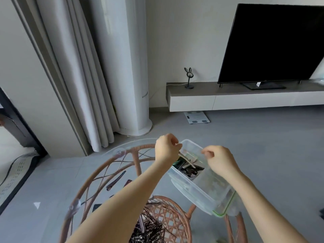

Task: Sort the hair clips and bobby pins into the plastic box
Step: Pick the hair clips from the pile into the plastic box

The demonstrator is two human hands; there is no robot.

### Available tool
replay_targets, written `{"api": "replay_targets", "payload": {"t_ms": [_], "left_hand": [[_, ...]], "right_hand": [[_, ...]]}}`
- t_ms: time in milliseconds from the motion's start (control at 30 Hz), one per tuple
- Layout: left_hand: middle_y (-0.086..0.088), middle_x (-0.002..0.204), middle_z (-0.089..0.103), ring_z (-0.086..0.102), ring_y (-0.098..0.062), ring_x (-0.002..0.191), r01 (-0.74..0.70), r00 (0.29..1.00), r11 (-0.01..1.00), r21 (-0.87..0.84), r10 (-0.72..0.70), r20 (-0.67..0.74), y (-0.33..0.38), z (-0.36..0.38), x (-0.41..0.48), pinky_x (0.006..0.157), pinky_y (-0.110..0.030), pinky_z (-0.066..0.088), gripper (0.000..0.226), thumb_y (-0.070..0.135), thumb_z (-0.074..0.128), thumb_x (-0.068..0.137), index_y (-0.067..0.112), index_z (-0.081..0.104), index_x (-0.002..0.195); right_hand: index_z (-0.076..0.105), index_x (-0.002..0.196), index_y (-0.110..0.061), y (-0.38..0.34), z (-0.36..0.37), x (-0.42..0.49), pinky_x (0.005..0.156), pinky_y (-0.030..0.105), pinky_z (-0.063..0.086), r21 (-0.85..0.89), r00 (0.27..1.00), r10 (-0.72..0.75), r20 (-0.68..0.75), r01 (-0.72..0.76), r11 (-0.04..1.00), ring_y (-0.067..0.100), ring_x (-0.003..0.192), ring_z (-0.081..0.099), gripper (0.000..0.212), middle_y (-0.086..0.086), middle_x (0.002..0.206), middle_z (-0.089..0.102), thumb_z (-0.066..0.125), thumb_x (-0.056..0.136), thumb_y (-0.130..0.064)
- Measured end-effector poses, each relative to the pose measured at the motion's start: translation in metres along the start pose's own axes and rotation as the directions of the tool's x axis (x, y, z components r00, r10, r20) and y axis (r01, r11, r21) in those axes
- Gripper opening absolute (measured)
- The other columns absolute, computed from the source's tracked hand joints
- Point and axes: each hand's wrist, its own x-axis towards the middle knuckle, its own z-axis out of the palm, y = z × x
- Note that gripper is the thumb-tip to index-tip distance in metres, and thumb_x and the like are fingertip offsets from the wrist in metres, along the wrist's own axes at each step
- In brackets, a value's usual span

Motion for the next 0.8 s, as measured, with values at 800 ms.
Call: {"api": "replay_targets", "payload": {"t_ms": [800], "left_hand": [[-0.004, 0.114, 0.065, 0.062, -0.023, 0.097, 0.044, 0.963, 0.817, 0.575, -0.187, 0.193, -0.164, -0.11, -0.034, 0.081, -0.034, 0.052, 0.03, 0.031, 0.067, 0.079, 0.014, 0.063, 0.104]], "right_hand": [[0.051, 0.122, -0.006, -0.102, 0.15, -0.023, 0.097, 0.04, 0.04, -0.316, 0.825, -0.449, 0.344, 0.552, 0.772, 0.03, 0.113, 0.044, 0.04, 0.012, 0.123, 0.054, 0.044, 0.084, 0.005]]}}
